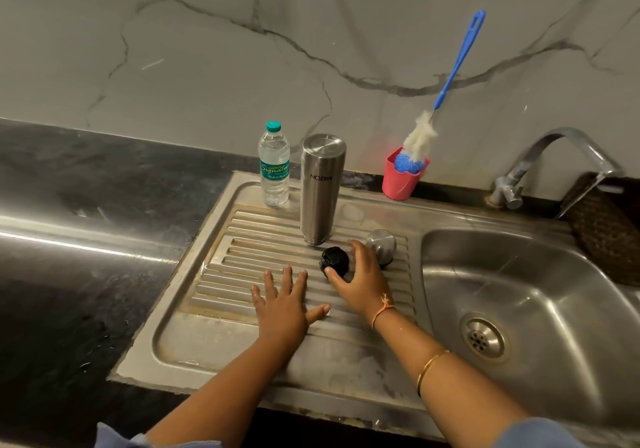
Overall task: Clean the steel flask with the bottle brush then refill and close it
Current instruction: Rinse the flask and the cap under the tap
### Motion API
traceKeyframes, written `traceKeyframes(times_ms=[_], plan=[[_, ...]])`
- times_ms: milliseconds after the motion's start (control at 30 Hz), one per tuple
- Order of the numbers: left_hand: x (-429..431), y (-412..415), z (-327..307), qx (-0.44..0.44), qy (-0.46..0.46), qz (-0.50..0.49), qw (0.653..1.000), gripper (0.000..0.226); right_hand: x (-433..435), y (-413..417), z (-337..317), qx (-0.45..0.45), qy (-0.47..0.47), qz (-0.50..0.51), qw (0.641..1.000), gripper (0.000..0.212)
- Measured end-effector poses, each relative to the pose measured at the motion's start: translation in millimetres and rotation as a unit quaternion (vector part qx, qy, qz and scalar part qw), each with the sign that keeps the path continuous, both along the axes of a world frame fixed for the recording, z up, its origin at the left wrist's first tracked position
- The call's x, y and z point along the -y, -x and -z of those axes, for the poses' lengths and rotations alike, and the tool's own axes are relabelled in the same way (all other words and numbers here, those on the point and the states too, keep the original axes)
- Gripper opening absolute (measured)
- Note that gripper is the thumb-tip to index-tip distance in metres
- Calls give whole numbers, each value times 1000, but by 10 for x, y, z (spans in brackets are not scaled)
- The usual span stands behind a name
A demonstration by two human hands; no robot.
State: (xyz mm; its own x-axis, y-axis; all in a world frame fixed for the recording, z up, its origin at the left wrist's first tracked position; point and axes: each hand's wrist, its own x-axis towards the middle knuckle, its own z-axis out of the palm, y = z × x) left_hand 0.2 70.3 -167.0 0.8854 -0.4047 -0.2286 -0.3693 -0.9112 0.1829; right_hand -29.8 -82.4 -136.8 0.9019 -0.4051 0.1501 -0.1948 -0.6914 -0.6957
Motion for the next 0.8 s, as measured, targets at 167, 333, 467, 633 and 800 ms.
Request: traceKeyframes(times_ms=[167, 333, 467, 633, 800], plan=[[-26, 5, -5, -3, 10, 14, 1000, 92, 346, 274, 62, 17, 76, 120, 990, 18], [99, 286, -71, -6, 24, -16, 1000, 75, 815, 500, 90, -43, 117, 200, 972, 12], [516, 780, -92, -18, 76, 89, 993, 63, 1111, 699, 177, -53, 85, 248, 964, 9], [1241, 653, -202, 51, 253, 146, 955, 51, 1492, 971, 217, -40, 48, 239, 969, 6], [1808, 233, -409, 45, 149, 6, 988, 64, 2027, 1307, 180, -45, 42, 212, 975, 7]])
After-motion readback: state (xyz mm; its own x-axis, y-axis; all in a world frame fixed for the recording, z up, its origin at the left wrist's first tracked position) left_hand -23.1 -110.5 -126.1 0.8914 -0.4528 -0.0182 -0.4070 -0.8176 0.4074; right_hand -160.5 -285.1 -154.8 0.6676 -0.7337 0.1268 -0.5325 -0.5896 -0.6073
